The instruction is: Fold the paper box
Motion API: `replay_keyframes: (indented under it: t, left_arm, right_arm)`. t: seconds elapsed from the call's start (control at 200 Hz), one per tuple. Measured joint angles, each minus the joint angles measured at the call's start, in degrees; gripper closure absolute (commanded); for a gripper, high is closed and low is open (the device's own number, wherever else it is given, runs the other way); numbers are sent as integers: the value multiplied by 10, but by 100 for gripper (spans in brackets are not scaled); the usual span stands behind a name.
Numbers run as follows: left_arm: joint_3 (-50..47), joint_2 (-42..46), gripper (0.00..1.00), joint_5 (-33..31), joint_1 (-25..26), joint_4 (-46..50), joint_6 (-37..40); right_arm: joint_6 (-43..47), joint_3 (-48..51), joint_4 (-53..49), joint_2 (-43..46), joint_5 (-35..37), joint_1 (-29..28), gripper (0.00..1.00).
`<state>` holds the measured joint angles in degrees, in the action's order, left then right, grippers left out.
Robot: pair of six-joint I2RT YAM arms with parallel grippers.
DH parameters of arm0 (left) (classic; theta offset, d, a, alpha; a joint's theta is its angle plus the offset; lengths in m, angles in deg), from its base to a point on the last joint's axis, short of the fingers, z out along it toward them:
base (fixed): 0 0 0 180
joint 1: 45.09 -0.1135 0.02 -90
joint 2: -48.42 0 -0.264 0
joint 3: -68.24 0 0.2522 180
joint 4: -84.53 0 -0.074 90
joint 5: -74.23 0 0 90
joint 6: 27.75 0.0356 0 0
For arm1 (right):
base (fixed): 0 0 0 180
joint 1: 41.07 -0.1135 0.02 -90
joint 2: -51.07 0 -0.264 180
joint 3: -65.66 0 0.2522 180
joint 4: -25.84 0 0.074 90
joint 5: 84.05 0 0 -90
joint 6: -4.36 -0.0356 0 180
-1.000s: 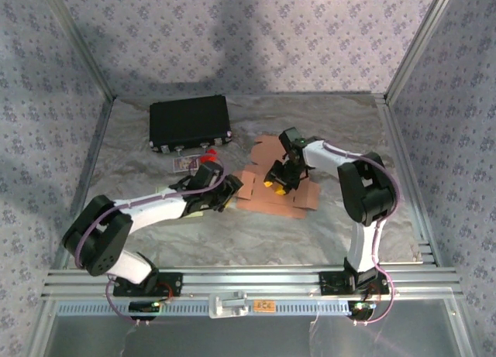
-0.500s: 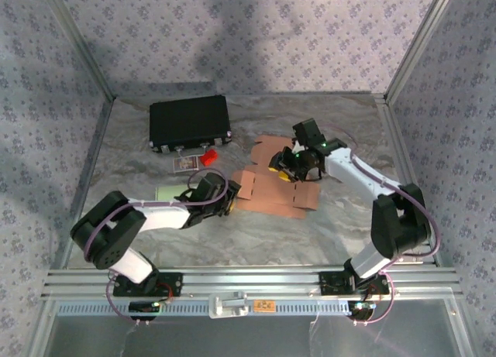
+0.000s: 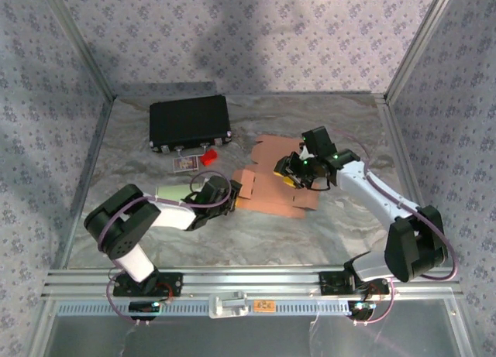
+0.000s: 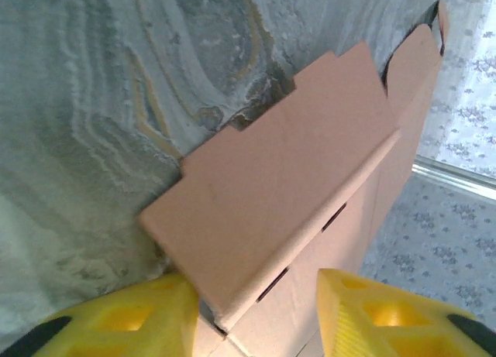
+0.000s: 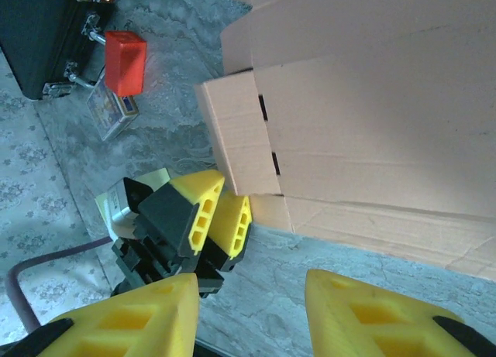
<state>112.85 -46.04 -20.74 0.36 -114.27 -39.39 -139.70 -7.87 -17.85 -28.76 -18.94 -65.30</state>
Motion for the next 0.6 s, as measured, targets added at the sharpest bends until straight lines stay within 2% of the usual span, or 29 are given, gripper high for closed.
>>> replay_keyframes:
  t: [0.095, 0.175, 0.41, 0.6]
  left_arm:
    - [-1, -18, 76, -10, 0, -22, -6]
    - [-3, -34, 100, -20, 0, -52, -5]
    - [-13, -50, 100, -56, 9, -117, -15]
    - [-5, -16, 100, -92, 25, -91, -35]
  right_arm:
    - [0, 0, 0, 3, 0, 1, 58]
    - [0, 1, -1, 6, 0, 1, 58]
    - [-26, 50, 5, 55, 5, -5, 60]
    - [-146, 162, 112, 97, 35, -53, 56]
